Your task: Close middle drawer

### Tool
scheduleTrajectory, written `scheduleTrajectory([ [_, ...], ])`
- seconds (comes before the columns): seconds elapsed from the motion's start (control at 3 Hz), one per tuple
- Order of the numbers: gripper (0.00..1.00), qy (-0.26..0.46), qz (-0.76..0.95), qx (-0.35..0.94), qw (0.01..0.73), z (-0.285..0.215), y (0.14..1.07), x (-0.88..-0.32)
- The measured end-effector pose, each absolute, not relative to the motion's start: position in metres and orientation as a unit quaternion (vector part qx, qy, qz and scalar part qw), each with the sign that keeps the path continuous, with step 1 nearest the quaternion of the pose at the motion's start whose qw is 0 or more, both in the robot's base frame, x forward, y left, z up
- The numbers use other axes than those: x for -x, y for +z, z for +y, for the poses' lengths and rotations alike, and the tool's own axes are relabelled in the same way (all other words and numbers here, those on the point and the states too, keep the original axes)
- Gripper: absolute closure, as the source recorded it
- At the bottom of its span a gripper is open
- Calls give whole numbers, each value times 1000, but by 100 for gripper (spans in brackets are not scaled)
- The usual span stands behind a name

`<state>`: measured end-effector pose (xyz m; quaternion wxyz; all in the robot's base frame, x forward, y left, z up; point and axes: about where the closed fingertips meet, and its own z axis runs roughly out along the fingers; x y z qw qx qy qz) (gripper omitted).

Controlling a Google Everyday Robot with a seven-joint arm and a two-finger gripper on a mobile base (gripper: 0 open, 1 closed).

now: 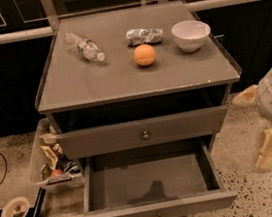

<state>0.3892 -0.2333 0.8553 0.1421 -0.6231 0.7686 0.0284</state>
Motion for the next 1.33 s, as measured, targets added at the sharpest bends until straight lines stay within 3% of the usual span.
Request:
scheduleTrajectory([
  [0.67,61,54,757,637,137,-246,735,-365],
  [1.0,84,54,757,636,138,-245,731,-365],
  [1.33,100,54,757,636,138,-245,732,-365],
])
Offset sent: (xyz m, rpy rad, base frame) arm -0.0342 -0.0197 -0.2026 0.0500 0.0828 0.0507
